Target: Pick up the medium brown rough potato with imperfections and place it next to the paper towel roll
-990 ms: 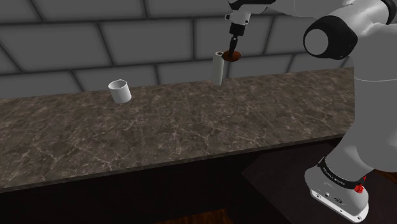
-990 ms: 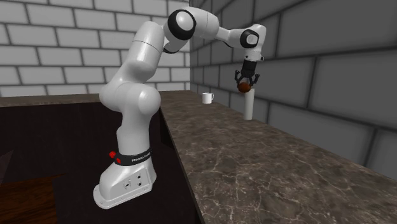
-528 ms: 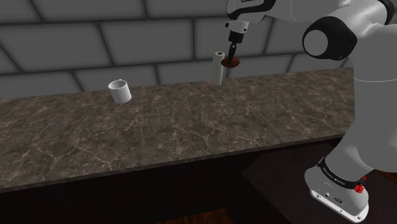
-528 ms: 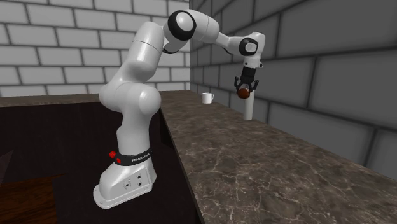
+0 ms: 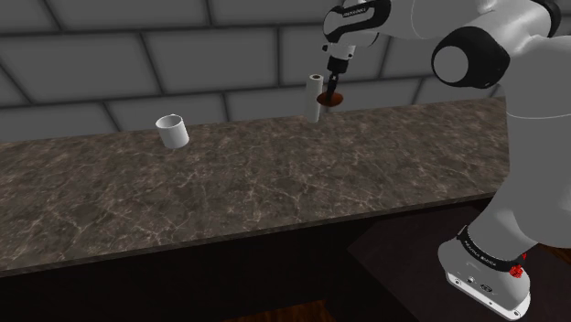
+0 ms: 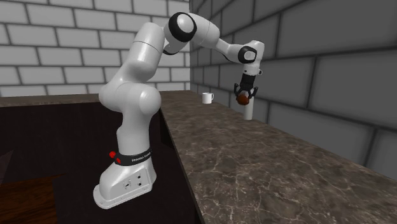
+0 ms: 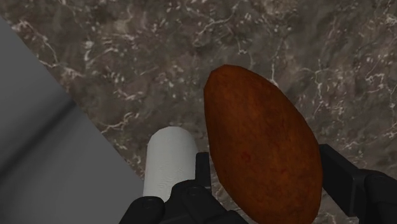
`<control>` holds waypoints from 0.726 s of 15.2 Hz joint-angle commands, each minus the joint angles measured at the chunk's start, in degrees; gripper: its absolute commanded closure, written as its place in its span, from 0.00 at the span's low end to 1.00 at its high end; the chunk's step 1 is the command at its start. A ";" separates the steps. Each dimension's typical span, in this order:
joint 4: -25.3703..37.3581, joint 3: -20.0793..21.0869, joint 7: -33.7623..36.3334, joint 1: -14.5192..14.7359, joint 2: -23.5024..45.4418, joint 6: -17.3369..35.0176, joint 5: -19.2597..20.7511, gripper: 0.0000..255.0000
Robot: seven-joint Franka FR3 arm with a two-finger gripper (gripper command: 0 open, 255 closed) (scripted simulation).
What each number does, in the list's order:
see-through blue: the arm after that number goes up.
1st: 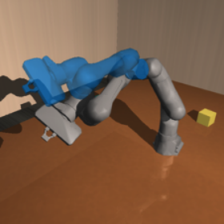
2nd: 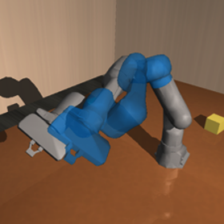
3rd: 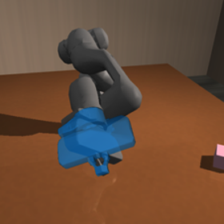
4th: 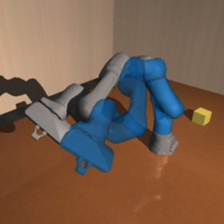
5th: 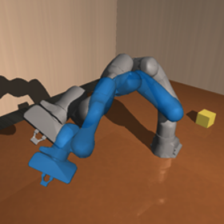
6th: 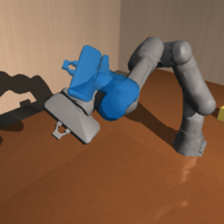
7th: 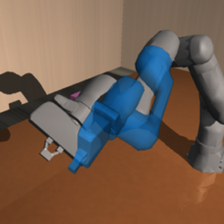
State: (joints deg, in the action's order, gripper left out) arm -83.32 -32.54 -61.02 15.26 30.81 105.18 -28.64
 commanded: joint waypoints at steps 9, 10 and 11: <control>-4.06 1.02 -2.16 0.01 2.50 5.96 -1.92 1.00; -4.38 1.14 -2.39 -0.02 2.81 6.51 -2.14 1.00; -4.67 1.27 -2.61 -0.06 3.12 7.05 -2.37 1.00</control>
State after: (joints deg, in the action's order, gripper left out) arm -87.28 -31.34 -63.21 15.22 33.80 111.46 -30.80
